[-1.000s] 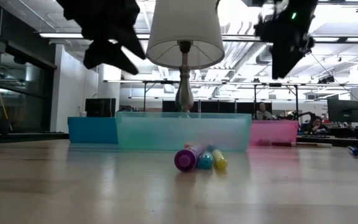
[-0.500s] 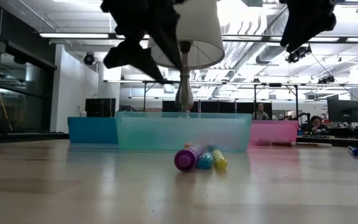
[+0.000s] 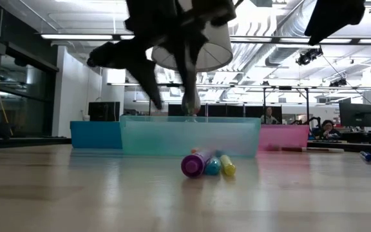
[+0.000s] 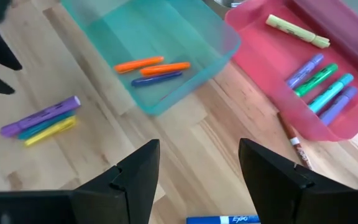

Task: Pick & Place Markers
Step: Put the violet highlighter pen into the red bin

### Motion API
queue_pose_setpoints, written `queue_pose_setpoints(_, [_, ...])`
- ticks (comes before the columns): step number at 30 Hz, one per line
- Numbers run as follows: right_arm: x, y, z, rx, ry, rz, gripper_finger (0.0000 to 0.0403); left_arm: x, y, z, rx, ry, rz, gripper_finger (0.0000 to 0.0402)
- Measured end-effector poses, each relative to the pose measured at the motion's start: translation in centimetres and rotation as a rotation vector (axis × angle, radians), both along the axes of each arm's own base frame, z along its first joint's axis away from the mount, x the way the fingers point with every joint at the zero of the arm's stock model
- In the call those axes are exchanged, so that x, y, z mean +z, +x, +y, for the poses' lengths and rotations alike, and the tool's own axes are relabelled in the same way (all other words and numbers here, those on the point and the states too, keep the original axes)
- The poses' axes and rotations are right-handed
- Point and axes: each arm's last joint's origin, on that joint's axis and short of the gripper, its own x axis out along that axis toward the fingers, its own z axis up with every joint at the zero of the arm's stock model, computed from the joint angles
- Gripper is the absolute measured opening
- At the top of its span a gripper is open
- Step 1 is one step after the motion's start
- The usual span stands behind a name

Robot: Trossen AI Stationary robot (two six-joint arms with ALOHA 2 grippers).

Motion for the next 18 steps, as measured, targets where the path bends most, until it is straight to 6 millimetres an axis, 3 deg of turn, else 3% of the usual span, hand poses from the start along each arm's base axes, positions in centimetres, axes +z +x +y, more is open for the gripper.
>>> queue_pose_setpoints(8, [0.0, -0.8, 1.4, 0.023, -0.008, -0.023, 0.0208, -1.6, 0.9, -2.0, 0.034, -0.096, -0.025, 0.0193])
queue_pose_setpoints(18, [0.0, -1.4, 2.5, 0.024, 0.0, -0.066, 0.0208, -1.8, 0.8, -2.2, 0.041, -0.093, -0.022, 0.0193])
